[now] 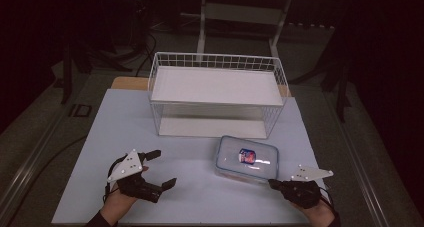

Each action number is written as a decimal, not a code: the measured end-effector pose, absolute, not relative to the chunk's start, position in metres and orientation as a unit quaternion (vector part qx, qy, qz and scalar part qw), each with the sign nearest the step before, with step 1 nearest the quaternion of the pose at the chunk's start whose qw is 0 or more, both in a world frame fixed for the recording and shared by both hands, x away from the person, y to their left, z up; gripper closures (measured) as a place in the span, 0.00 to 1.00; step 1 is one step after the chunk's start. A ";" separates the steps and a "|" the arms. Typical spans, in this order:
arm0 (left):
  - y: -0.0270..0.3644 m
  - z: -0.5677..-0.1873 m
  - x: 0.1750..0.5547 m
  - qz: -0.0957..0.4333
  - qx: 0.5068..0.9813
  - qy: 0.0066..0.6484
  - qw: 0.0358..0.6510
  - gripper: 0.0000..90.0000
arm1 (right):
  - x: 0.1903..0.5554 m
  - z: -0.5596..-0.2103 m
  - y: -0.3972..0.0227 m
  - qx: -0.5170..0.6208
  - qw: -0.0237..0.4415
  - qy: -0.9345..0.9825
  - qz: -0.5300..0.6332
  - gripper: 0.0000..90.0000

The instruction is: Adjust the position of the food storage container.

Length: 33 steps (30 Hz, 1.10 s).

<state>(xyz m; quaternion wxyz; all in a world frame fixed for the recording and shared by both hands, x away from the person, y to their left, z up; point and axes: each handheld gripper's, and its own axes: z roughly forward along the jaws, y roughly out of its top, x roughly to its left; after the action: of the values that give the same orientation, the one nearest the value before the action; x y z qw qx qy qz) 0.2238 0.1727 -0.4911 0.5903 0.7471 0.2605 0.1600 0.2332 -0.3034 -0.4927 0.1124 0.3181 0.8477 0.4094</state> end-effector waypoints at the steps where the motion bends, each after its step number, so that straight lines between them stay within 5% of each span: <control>1: 0.173 -0.491 0.224 0.159 0.747 0.260 0.591 0.00 | 0.234 -0.492 -0.304 0.321 0.116 0.847 0.409 1.00; 33: 0.172 -0.493 0.224 0.157 0.750 0.258 0.589 0.00 | 0.299 -0.483 -0.342 0.388 0.186 0.814 0.390 1.00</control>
<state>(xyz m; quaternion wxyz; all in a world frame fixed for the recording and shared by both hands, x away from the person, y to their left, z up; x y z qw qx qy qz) 0.2238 0.1720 -0.4926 0.5888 0.7497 0.2579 0.1572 0.2985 -0.3419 -0.4829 0.1856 0.3883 0.8141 0.3900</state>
